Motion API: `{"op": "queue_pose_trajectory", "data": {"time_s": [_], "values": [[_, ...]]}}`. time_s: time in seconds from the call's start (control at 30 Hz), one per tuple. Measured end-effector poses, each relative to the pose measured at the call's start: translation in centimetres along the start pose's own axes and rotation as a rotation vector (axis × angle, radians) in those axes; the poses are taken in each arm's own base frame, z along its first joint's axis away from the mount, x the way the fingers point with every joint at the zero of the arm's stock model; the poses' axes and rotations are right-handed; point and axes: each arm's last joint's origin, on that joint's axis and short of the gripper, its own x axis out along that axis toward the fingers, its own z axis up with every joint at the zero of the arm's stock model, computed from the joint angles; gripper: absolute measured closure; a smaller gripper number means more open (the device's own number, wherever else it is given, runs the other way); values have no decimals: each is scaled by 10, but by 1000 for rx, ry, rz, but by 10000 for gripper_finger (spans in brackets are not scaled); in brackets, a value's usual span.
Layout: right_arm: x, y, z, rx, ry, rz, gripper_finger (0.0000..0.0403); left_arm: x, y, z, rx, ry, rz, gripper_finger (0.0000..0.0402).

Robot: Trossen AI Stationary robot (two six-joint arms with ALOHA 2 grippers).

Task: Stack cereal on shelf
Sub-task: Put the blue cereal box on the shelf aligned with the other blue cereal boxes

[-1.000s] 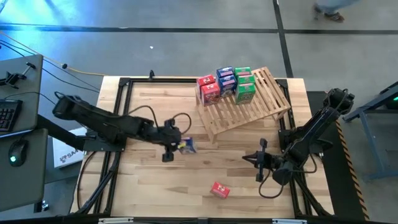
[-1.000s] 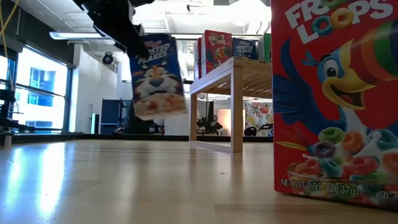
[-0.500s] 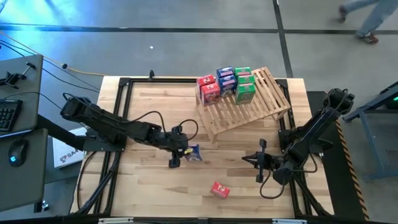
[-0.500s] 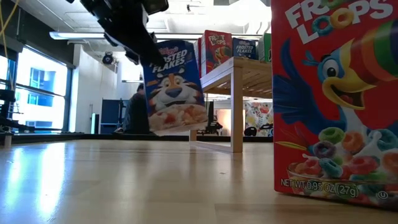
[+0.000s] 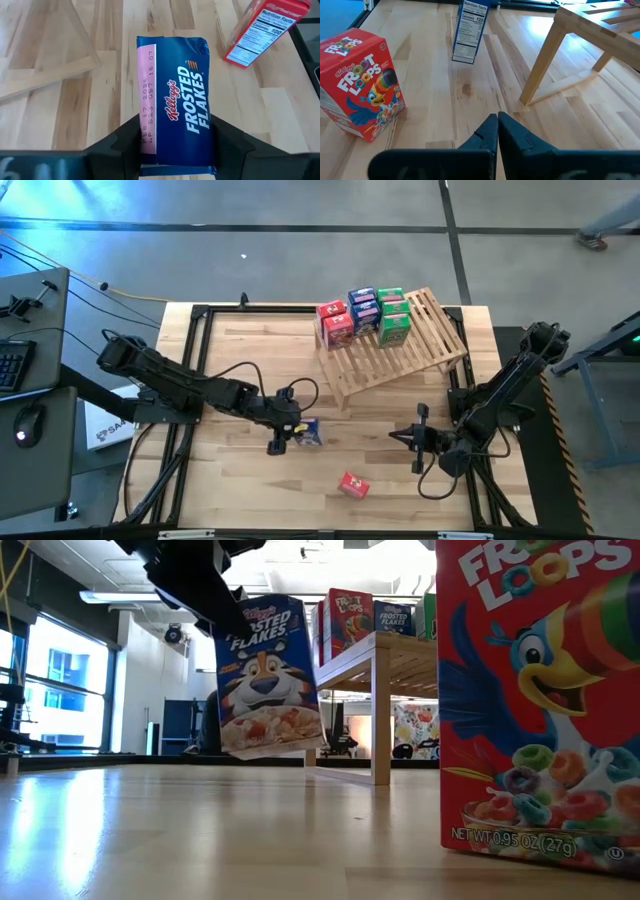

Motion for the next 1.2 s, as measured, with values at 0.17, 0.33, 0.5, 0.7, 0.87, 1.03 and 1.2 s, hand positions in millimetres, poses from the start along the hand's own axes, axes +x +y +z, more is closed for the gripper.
{"op": "queue_pose_trajectory", "data": {"time_s": [0.17, 0.33, 0.5, 0.7, 0.87, 1.03, 1.2], "values": [[0, 0, 0, 0, 0, 0, 402, 2, -1, -1, -15, 5, 0, 208], [0, 0, 0, 0, 0, 0, 402, 13, -1, -6, -17, 44, 8, 180], [0, 0, 0, 2, -1, 1, 402, 12, -2, -6, -15, 48, 8, 165], [0, 2, 3, 11, -18, 11, 402, -11, -16, -2, 36, -13, 4, 167], [0, 5, 10, -7, -69, 32, 401, -27, -31, -15, 83, -73, 51, 181], [-2, 10, 22, -19, -156, 65, 369, -29, -36, -46, 61, -153, 21, 211], [2, 8, 32, -18, -205, 63, 304, -31, -34, -70, 52, -312, -22, 254]]}}
